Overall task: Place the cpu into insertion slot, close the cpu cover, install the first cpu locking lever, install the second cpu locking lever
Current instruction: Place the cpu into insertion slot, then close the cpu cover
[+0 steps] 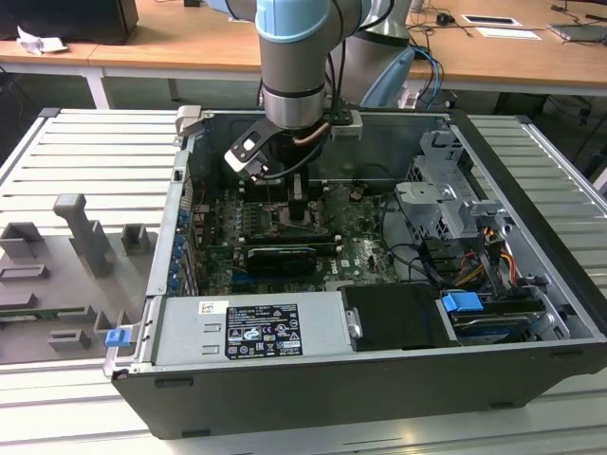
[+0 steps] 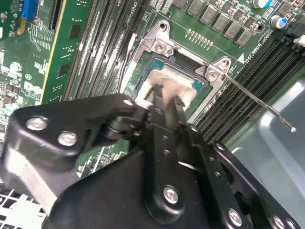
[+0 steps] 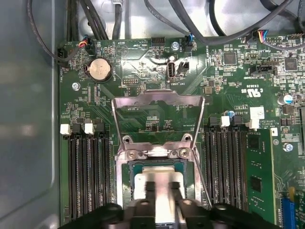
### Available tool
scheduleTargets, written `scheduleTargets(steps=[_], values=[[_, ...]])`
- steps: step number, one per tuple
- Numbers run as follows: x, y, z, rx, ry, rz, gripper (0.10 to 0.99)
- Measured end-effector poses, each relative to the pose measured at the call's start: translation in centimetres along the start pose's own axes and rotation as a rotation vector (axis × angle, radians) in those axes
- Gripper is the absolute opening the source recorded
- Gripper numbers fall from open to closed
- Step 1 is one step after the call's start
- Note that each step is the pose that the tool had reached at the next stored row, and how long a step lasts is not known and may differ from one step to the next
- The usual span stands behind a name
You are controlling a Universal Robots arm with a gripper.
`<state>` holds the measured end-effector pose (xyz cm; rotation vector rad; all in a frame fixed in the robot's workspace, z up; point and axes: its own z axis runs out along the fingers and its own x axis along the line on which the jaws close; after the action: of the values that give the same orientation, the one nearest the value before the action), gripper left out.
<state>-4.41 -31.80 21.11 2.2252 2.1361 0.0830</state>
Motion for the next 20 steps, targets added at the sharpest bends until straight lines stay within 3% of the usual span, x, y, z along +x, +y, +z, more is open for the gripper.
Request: scheduleTargets(steps=[2, 4, 13, 18, 20], values=[[0.00, 0.01, -0.10, 0.000, -0.0006, 0.000, 0.157], [0.00, 0.02, -0.17, 0.000, -0.0010, 0.000, 0.106], [0.00, 0.04, -0.33, 0.000, -0.0016, 0.000, 0.106], [0.03, 0.68, -0.32, 0.002, -0.0020, 0.000, 0.106], [0.03, 0.72, -0.85, 0.001, -0.0019, 0.000, 0.106]])
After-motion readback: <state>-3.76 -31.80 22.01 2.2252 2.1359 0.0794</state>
